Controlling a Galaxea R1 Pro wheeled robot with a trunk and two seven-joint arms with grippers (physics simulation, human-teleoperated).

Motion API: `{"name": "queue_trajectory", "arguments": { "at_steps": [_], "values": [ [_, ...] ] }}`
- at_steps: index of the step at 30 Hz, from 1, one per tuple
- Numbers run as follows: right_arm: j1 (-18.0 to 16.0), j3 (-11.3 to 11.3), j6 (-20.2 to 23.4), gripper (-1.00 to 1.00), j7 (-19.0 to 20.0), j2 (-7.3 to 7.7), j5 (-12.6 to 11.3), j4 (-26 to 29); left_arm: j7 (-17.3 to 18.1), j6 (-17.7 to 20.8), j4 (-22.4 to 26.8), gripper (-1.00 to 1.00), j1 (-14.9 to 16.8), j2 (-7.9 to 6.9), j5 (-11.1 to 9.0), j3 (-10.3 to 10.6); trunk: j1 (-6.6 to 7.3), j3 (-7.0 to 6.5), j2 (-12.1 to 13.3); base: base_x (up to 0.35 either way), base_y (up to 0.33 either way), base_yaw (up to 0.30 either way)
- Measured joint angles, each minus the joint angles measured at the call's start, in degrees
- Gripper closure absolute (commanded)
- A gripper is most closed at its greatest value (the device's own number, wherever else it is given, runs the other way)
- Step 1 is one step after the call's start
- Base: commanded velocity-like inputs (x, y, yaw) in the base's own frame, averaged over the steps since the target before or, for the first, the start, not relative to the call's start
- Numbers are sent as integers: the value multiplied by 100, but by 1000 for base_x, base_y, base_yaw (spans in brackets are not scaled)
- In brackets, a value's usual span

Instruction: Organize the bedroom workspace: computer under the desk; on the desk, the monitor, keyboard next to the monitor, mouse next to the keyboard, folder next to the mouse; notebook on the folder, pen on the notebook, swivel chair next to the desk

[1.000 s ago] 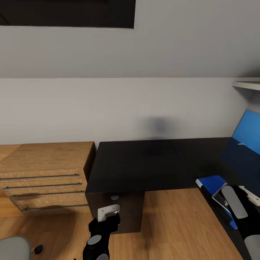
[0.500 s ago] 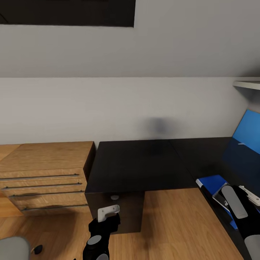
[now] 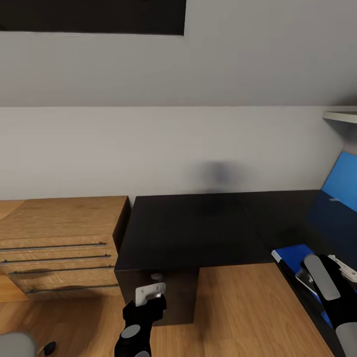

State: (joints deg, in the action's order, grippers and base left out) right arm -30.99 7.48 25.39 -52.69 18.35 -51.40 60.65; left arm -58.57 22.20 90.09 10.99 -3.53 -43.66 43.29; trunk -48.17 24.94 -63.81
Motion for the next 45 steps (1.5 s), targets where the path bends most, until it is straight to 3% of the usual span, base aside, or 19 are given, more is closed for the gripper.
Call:
{"name": "queue_trajectory", "arguments": {
  "at_steps": [14, 24, 29, 30, 45],
  "values": [
    [0, 6, 0, 100, -1, 4, 1, 1, -32, -7, 0, -100, 0, -12, 11, 167, -2, 0, 0, 52, -34, 0],
    [0, 6, 0, 100, -3, 0, 0, 0, -27, -6, 0, -100, 0, -18, 19, 178, -2, 0, 0, 8, -12, 0],
    [0, 7, 0, 100, -8, 0, 120, 0, -23, -6, 0, -100, 0, -20, 21, 178, -2, 0, 0, 0, 0, 0],
    [0, 7, 0, -100, -8, -2, 139, 0, -22, -5, 0, -100, 0, -20, 21, 178, -2, 0, 0, 0, 0, 0],
    [0, 7, 3, -100, -9, -1, 215, 3, -24, -11, 0, -100, 0, -21, 21, 178, -2, 0, 0, 0, 0, 0]
  ]
}}
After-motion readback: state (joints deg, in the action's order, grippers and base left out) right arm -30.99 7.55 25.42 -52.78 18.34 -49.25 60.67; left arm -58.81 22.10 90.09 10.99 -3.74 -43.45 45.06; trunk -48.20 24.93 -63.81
